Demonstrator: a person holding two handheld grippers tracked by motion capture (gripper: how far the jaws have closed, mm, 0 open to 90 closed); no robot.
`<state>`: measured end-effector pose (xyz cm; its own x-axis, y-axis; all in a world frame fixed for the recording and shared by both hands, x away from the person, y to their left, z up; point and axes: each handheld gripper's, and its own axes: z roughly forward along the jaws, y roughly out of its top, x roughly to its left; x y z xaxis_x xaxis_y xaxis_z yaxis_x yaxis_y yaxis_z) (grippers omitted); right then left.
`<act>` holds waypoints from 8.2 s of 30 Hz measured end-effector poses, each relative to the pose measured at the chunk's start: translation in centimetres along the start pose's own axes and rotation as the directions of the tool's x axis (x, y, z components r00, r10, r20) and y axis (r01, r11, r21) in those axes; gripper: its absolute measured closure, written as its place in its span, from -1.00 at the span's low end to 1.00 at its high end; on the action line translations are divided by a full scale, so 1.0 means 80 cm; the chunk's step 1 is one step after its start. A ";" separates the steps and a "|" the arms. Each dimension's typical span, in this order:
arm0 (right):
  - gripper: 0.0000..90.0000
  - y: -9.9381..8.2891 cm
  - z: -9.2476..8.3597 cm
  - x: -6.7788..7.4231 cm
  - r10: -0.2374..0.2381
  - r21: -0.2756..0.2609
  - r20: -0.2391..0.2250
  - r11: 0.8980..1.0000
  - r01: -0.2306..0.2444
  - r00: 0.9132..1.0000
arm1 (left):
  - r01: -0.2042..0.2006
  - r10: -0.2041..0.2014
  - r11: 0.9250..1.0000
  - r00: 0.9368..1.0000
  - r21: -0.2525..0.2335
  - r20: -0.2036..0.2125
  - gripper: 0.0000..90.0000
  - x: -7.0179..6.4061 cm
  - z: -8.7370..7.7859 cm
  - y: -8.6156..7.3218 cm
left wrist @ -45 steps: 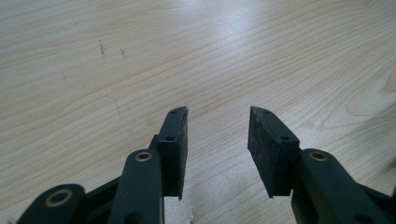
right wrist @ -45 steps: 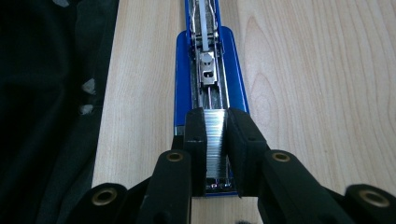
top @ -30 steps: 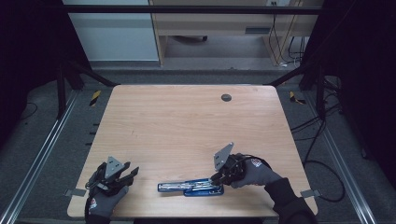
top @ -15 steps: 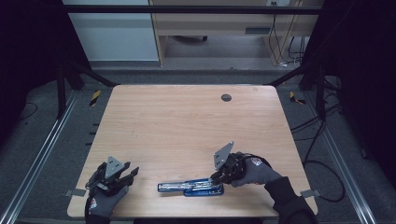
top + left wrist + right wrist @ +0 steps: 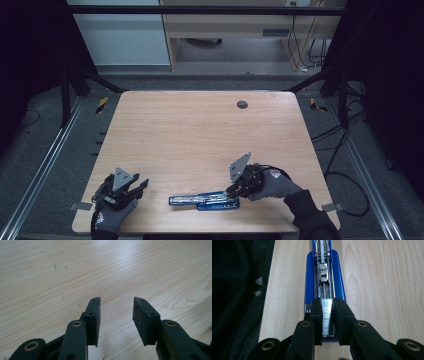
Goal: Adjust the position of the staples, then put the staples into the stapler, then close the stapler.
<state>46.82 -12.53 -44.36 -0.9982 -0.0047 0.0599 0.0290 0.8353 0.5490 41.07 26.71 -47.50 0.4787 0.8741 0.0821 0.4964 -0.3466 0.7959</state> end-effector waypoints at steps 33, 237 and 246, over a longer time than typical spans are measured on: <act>0.71 0.002 0.004 0.002 0.006 0.008 0.011 1.000 -0.006 1.000 | -0.006 0.006 1.000 1.000 0.001 0.003 0.29 -0.001 0.000 0.000; 1.00 -0.053 0.036 0.097 0.489 -0.330 0.321 0.861 -0.388 0.811 | -0.531 0.391 0.847 0.671 0.040 0.630 0.34 -0.078 0.038 0.068; 1.00 -0.053 0.036 0.097 0.490 -0.330 0.319 0.860 -0.389 0.812 | -0.497 0.385 0.868 0.661 -0.009 0.644 0.37 -0.074 0.030 0.076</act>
<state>38.83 -14.50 -48.65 -0.8127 0.5804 0.0516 0.4309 0.5391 0.7236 43.00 18.62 -44.58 0.9740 0.2251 -0.0255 0.1864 -0.7322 0.6551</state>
